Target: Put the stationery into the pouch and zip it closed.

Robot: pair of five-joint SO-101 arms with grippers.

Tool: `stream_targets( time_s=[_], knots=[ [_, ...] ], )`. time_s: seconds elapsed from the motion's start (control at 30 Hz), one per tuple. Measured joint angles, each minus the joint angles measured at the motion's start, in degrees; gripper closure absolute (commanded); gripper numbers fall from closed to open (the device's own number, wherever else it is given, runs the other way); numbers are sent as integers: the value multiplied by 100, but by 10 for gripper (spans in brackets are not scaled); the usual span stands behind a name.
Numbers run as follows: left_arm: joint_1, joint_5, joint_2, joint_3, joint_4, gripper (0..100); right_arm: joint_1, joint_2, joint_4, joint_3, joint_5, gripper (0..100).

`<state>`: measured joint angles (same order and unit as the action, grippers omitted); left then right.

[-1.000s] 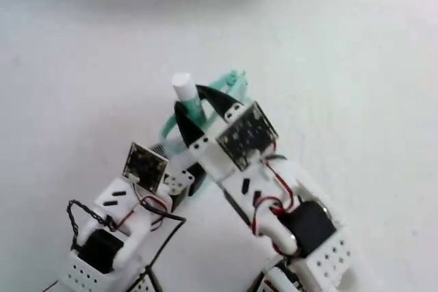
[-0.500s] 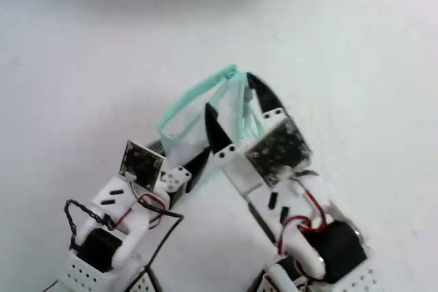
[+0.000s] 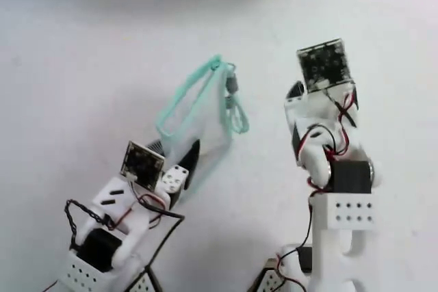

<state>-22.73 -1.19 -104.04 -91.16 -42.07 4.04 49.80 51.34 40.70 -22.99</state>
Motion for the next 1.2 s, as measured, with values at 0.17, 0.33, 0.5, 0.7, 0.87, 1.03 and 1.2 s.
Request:
stream_targets(
  time_s=[0.17,0.33,0.5,0.7,0.87,1.03,1.2],
  knots=[
    [-18,-273,0,0,0,976,44,0,-149,703,-1196,855],
    [-264,-589,0,202,-220,976,299,325,-501,1354,-1477,800],
    [-633,-1125,0,519,-870,976,756,870,-536,1459,-818,779],
    [-686,-1134,-53,527,-958,976,1477,1310,-527,1503,-141,779],
    [-686,-1125,-62,527,-958,976,1530,1354,-527,1644,0,779],
    [-686,-1125,-62,527,-958,976,1363,1591,-352,1653,273,779],
    [-695,-1152,-79,536,-1046,976,1319,2347,62,1723,484,779]
  ],
)
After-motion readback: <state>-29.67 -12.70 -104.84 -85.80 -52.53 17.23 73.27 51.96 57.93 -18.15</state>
